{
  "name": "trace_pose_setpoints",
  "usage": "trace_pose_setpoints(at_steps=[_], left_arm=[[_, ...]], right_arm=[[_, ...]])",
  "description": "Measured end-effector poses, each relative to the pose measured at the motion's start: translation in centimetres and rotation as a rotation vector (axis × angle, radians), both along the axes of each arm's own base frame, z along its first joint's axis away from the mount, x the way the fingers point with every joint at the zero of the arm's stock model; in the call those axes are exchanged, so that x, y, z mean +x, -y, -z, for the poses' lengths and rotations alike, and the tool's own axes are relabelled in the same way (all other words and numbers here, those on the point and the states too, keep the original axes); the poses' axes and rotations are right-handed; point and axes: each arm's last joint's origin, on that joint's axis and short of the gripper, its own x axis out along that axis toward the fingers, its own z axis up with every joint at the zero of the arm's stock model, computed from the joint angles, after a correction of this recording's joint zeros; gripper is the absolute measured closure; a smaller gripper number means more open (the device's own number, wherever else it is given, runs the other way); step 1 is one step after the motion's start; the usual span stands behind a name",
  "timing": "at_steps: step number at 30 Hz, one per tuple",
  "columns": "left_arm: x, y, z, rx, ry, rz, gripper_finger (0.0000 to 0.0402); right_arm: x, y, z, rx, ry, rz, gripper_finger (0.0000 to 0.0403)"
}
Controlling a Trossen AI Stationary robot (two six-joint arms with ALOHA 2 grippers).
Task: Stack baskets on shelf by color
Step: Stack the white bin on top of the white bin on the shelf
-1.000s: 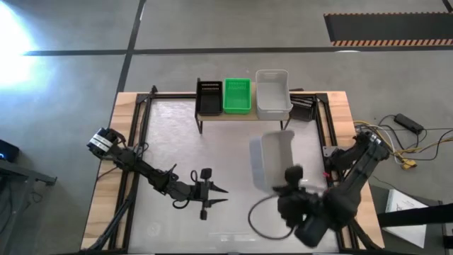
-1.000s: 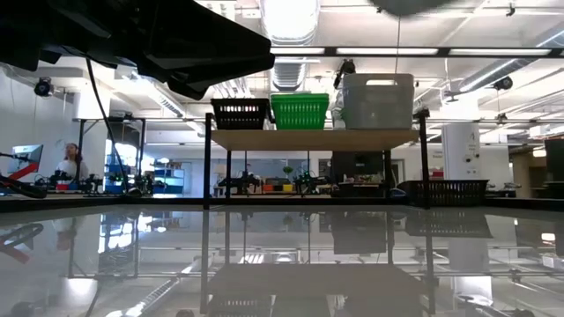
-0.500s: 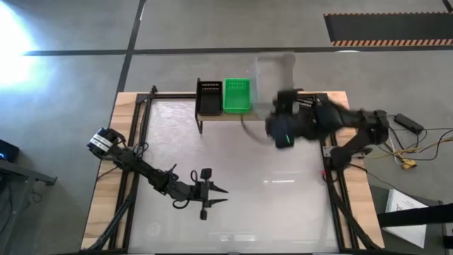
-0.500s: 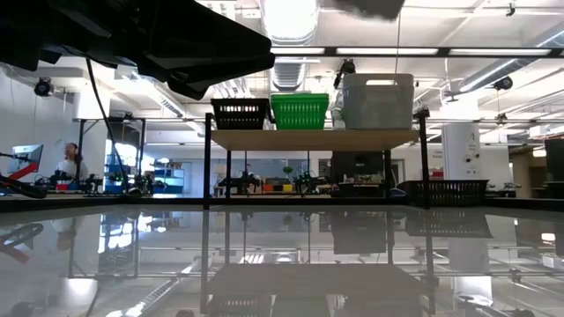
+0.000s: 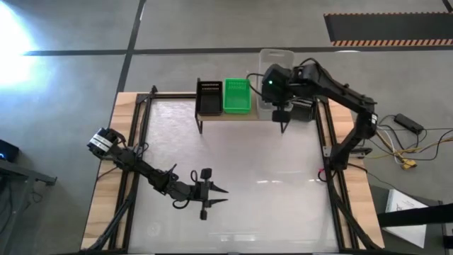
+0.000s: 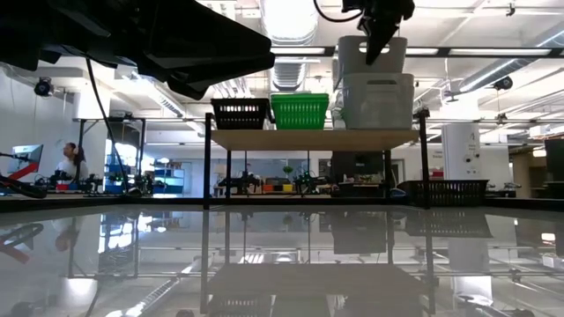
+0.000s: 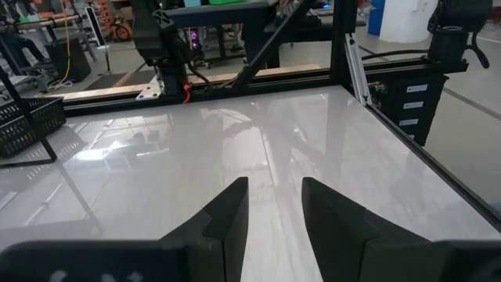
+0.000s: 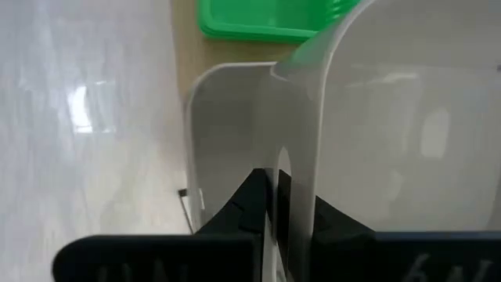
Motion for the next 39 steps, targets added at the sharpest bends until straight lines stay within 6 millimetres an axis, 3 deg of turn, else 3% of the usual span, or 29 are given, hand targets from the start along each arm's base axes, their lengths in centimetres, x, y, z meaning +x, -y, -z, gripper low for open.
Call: trace_pose_setpoints(at_steps=[12,26,39], left_arm=[[0.0,0.0,0.0,0.0,0.0,0.0,0.0297],[0.0,0.0,0.0,0.0,0.0,0.0,0.0297],[0.0,0.0,0.0,0.001,0.0,-0.001,0.0297]], right_arm=[[-0.1,-0.3,0.5,0.027,-0.072,-0.013,0.0387],[-0.1,-1.5,0.2,0.028,-0.071,-0.037,0.0291],[0.7,-1.5,0.8,0.081,-0.019,-0.009,0.0285]])
